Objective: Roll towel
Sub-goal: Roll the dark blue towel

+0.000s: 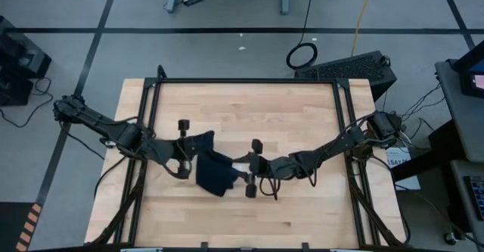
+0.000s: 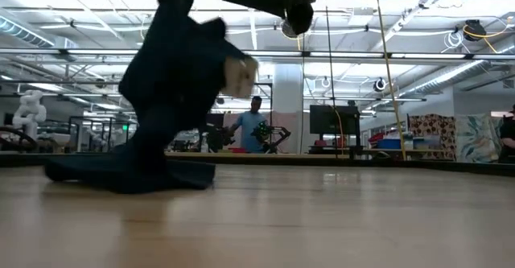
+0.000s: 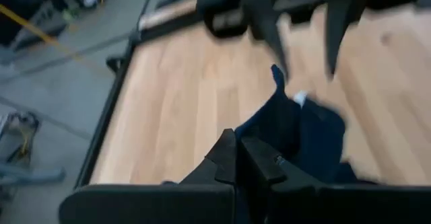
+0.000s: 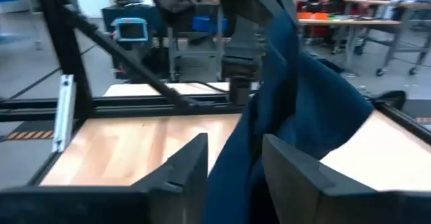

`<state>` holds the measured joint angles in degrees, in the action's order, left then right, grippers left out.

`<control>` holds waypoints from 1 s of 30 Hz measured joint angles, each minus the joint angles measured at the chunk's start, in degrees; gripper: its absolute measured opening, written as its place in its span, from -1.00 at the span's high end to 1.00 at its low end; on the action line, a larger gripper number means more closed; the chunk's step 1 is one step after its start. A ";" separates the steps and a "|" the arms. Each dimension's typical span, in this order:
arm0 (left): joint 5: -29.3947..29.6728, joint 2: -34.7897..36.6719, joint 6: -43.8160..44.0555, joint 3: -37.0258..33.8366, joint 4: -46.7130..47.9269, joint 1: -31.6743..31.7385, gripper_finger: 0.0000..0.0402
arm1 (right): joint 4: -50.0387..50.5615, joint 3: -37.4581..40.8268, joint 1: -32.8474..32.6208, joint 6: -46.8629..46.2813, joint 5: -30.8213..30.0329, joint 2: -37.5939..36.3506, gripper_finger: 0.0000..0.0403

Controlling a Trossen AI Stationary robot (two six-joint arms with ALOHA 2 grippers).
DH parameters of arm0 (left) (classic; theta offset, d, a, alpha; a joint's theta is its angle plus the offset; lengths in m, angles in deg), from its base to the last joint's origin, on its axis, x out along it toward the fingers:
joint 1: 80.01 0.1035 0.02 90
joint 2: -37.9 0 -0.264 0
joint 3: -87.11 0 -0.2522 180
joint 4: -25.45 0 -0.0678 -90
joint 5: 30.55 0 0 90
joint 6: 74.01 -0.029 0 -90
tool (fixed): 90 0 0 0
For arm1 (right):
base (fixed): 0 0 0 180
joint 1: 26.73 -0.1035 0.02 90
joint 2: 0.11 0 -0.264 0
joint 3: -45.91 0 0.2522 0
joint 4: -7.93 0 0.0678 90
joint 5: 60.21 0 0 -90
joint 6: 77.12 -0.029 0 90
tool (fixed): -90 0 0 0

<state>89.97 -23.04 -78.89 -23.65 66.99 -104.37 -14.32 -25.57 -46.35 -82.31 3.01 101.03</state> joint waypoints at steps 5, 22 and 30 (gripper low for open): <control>0.02 -0.02 -5.81 0.00 -8.09 0.00 0.98 | -2.14 0.00 0.11 0.77 -0.46 0.00 0.21; -3.02 -0.03 -15.11 -0.02 -22.85 4.66 0.98 | -11.47 -0.11 0.44 18.92 -3.15 -5.18 0.25; -7.74 -0.58 -14.93 -0.04 -23.58 7.34 0.97 | -2.66 -0.10 2.12 18.03 1.07 -8.70 0.93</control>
<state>82.23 -23.63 -93.82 -23.69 43.40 -97.03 -16.99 -25.66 -44.23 -64.28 4.08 92.33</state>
